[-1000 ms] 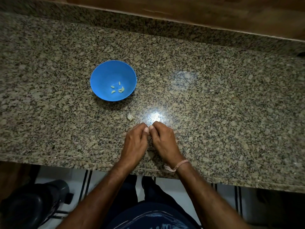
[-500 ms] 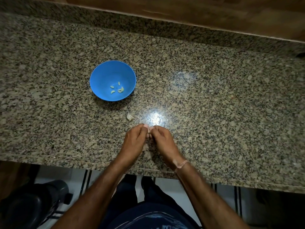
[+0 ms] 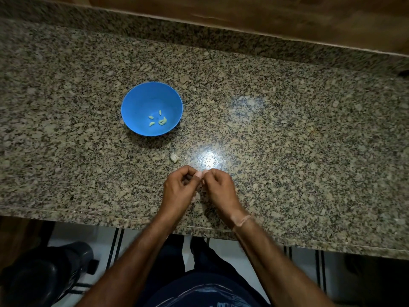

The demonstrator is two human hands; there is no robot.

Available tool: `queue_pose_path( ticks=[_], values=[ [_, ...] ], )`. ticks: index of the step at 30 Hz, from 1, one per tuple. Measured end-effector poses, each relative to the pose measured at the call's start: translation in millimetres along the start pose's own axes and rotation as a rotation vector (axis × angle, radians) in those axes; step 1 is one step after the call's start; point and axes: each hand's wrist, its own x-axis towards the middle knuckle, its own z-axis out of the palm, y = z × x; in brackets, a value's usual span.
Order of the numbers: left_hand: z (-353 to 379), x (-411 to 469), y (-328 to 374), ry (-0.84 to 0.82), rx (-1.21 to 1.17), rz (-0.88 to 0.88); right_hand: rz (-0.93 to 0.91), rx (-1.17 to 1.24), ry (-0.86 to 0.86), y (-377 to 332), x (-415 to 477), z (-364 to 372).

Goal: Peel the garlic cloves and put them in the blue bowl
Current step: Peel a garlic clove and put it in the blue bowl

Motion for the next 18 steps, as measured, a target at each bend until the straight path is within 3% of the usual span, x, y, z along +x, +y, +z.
queue_pose_path(
  ticks=[2,3,5,9,11,14,18],
  values=[
    [-2.4,4.5,-4.2,-0.069,-0.184,-0.139,-0.258,-0.286,0.089,3.2,-1.2,2.7],
    [-3.5,5.3,-4.3,-0.09,-0.247,-0.187,-0.286,-0.318,0.098,4.0,-1.1,4.1],
    [-4.9,3.3,-2.8,-0.085,-0.254,-0.184,-0.156,-0.167,0.053,1.5,0.2,3.2],
    [-6.5,-3.1,-1.8,-0.027,-0.129,-0.018,0.242,0.296,-0.108,-2.8,2.0,-1.7],
    [-7.0,-2.6,-2.0,-0.028,-0.285,-0.104,0.169,0.259,-0.091,-1.4,1.8,-0.9],
    [-7.9,-0.1,-0.8,-0.062,-0.429,-0.202,-0.069,-0.022,0.002,2.4,-0.1,1.0],
    [-9.0,0.5,-3.7,0.029,0.008,0.033,0.174,0.255,-0.069,3.5,-0.2,1.0]
  ],
)
